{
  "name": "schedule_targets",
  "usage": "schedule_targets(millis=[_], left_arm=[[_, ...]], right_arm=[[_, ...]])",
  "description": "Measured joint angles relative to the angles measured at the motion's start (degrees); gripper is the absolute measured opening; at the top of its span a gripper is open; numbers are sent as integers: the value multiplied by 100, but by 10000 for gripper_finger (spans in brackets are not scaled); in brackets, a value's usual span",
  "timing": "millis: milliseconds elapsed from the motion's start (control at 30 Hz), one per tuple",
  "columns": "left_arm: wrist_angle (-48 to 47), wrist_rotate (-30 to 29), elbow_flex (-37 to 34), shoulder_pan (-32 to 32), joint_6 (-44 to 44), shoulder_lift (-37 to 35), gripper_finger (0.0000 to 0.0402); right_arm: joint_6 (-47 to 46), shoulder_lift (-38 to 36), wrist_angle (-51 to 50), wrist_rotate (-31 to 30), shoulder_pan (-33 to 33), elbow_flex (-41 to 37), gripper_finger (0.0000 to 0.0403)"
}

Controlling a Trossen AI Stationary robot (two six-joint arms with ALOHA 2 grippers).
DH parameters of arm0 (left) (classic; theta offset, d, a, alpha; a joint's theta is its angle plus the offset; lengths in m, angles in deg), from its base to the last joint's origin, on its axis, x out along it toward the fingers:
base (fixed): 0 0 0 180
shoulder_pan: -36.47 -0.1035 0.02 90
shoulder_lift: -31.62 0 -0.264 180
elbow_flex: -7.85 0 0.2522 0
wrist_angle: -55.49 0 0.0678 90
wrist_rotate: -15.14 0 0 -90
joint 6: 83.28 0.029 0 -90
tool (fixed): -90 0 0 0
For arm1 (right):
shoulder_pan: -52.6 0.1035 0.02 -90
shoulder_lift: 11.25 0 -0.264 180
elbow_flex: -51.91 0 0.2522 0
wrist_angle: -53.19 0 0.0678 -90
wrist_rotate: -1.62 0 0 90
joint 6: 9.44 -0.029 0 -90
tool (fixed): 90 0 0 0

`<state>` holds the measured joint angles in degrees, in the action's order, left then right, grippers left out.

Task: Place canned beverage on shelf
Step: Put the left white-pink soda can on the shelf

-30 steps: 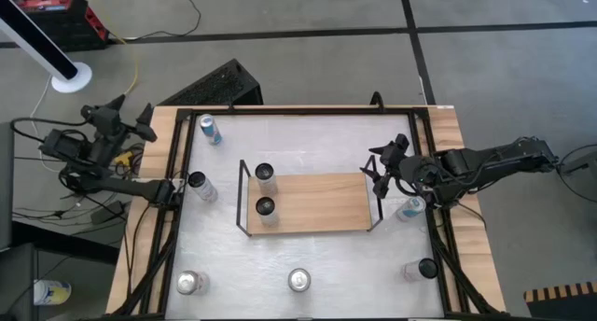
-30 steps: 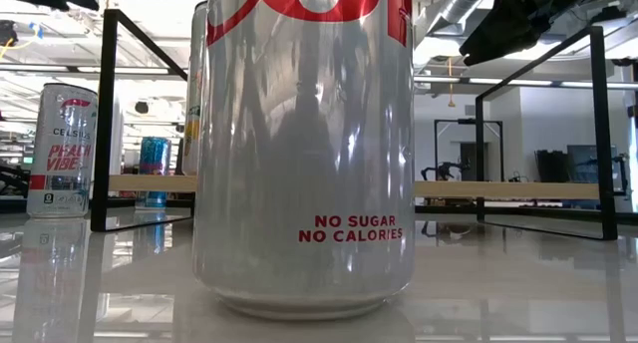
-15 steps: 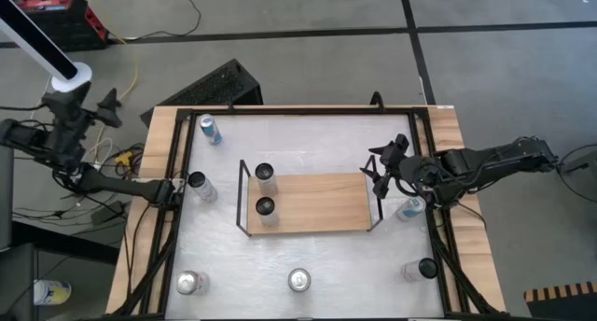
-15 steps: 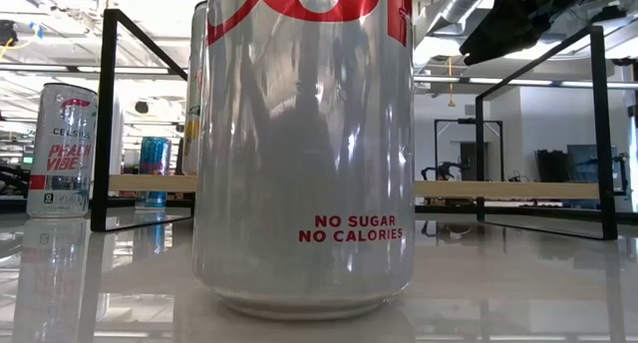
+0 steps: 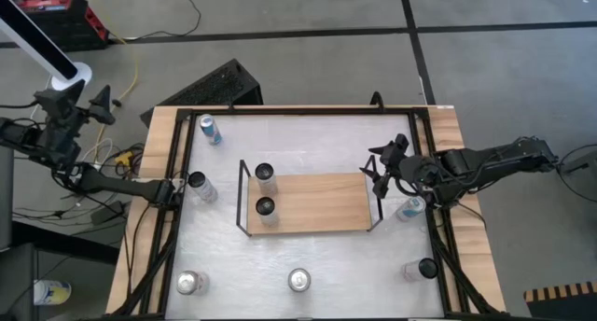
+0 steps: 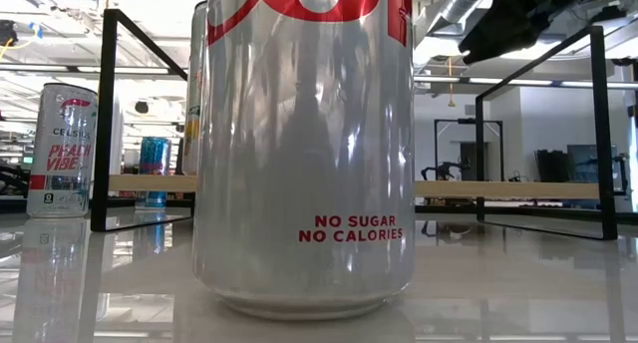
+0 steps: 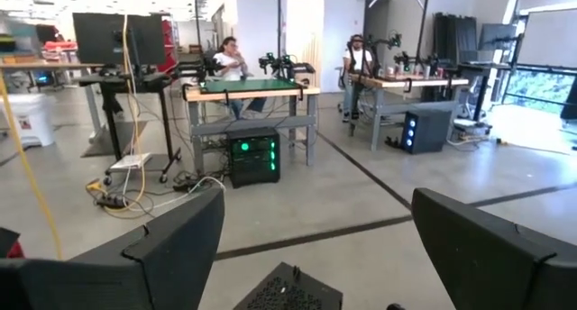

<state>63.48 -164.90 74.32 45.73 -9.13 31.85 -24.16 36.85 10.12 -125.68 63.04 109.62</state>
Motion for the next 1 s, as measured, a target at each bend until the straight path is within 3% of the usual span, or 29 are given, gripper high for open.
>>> schedule_targets(millis=[1000], left_arm=[[-3,2,-2,2,0,0,343]], right_arm=[[-81,2,-65,299,6,2,324]])
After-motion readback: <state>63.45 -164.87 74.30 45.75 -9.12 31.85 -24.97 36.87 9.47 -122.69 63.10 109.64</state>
